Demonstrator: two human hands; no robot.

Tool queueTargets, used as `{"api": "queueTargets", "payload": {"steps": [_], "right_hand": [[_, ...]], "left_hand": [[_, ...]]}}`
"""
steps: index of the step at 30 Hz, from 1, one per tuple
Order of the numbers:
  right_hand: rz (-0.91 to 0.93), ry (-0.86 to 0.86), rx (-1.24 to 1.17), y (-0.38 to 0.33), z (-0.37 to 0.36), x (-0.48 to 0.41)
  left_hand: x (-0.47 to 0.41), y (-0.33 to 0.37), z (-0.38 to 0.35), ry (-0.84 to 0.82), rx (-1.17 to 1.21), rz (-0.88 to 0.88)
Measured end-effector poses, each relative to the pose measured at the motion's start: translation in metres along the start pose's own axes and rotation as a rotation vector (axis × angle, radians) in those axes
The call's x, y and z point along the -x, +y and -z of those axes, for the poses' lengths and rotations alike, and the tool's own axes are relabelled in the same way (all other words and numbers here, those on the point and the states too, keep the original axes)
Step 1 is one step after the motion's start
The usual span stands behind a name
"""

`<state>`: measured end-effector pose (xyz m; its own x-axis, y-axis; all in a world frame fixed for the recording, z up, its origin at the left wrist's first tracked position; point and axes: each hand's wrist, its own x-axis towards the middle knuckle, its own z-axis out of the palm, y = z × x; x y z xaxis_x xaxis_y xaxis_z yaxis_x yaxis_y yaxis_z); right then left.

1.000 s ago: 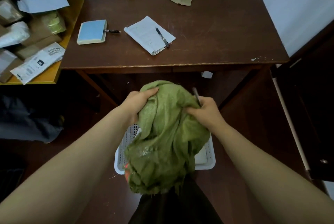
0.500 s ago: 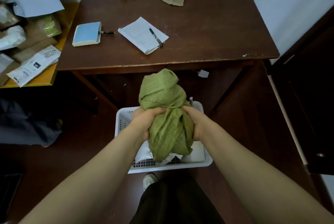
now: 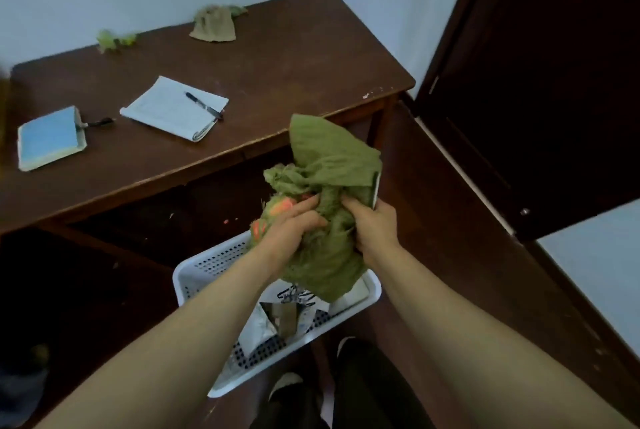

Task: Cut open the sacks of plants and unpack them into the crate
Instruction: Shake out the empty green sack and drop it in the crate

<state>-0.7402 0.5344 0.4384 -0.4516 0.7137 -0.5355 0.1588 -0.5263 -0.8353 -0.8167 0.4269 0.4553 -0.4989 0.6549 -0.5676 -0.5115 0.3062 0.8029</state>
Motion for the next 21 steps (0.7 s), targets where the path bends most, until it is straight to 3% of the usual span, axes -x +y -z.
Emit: {"api": "queueTargets", "payload": {"steps": [1, 4, 5, 7, 9, 12, 14, 17, 21], "right_hand": [[-0.018, 0.087, -0.059, 0.000, 0.007, 0.001], [-0.081, 0.236, -0.215, 0.005, 0.021, 0.010], [-0.104, 0.231, -0.243, 0.007, 0.023, 0.017], [-0.196, 0.188, -0.281, 0.012, 0.026, 0.033], [-0.321, 0.115, -0.332, 0.019, 0.029, 0.049], [-0.456, 0.022, -0.417, 0.032, 0.033, 0.067], [-0.458, 0.034, -0.451, 0.042, 0.039, 0.073], [-0.420, 0.136, -0.391, 0.049, 0.053, 0.086], [-0.264, 0.470, -0.101, 0.060, 0.101, 0.122]], "left_hand": [[0.002, -0.002, 0.002, 0.032, -0.121, -0.088], [0.008, -0.013, 0.013, 0.368, -0.931, -0.501], [0.013, -0.015, 0.016, 0.406, -1.008, -0.467], [0.014, -0.016, 0.023, 0.293, -0.853, -0.122], [0.013, -0.012, 0.027, 0.116, -0.440, 0.123], [0.017, -0.014, 0.021, -0.097, -0.107, 0.152], [0.026, -0.016, 0.008, -0.172, -0.012, 0.187], [0.039, -0.024, -0.016, -0.121, -0.128, 0.144], [0.039, -0.037, -0.046, -0.078, -0.251, 0.044]]}}
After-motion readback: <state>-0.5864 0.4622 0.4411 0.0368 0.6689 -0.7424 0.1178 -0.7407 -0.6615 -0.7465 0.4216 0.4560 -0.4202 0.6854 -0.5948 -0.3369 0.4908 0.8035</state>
